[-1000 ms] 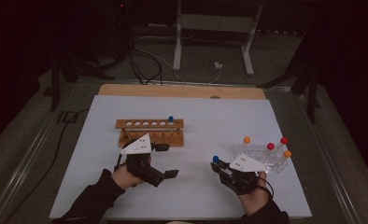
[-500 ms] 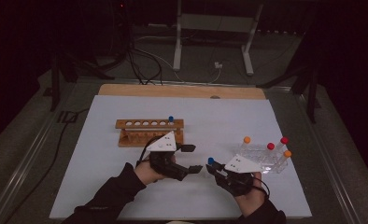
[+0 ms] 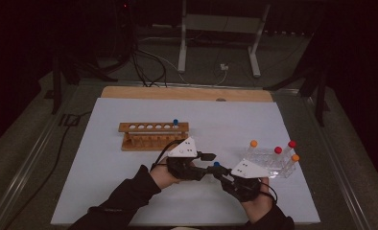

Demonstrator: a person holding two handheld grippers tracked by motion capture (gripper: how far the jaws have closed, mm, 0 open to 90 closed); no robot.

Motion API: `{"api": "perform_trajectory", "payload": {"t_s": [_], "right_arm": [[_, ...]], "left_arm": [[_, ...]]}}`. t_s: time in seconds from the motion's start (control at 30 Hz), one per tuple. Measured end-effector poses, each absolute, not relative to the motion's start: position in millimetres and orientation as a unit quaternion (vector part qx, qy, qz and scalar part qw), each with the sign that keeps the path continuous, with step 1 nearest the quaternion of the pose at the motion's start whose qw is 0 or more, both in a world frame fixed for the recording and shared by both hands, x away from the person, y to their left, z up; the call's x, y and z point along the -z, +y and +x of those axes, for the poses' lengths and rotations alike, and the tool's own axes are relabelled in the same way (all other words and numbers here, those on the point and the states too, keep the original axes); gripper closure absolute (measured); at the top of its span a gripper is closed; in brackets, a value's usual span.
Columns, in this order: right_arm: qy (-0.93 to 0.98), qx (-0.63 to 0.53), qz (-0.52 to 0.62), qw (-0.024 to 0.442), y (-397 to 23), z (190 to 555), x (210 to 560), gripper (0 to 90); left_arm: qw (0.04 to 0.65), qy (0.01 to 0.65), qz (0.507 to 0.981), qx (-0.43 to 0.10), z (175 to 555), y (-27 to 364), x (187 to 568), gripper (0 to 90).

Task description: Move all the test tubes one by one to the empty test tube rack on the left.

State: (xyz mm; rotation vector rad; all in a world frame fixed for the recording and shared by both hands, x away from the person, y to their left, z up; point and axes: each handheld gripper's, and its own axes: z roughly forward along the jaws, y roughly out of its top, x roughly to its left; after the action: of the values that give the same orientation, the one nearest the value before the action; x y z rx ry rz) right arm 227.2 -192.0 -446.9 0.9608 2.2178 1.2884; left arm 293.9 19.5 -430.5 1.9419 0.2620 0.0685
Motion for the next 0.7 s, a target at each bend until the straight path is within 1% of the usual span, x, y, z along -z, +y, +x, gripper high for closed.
{"api": "perform_trajectory", "payload": {"t_s": [0.27,0.47,0.5,0.53,0.57,0.63,0.7], "right_arm": [[0.791,-0.461,0.347,0.202,-192.9,227.8,446.9,77.0],[0.79,-0.461,0.348,0.204,-194.2,228.1,446.6,76.3],[0.789,-0.463,0.347,0.208,-194.3,228.0,446.6,74.9],[0.787,-0.466,0.346,0.209,-194.5,228.0,446.7,69.1],[0.786,-0.47,0.347,0.205,-194.7,227.9,446.5,66.7],[0.783,-0.472,0.343,0.214,-195.0,227.4,446.5,57.8],[0.781,-0.477,0.343,0.213,-196.0,227.8,446.5,51.8]], "left_arm": [[0.55,0.104,0.828,-0.029,294.9,12.9,431.0,74.2],[0.547,0.1,0.83,-0.038,294.6,10.3,429.3,76.9],[0.545,0.1,0.831,-0.042,294.6,10.2,428.4,77.2],[0.545,0.101,0.831,-0.046,294.9,10.6,427.5,77.2],[0.546,0.105,0.83,-0.047,295.8,11.6,426.3,77.2],[0.547,0.108,0.828,-0.053,298.1,14.8,423.3,77.3],[0.55,0.115,0.825,-0.058,301.0,20.0,419.1,77.3]]}}
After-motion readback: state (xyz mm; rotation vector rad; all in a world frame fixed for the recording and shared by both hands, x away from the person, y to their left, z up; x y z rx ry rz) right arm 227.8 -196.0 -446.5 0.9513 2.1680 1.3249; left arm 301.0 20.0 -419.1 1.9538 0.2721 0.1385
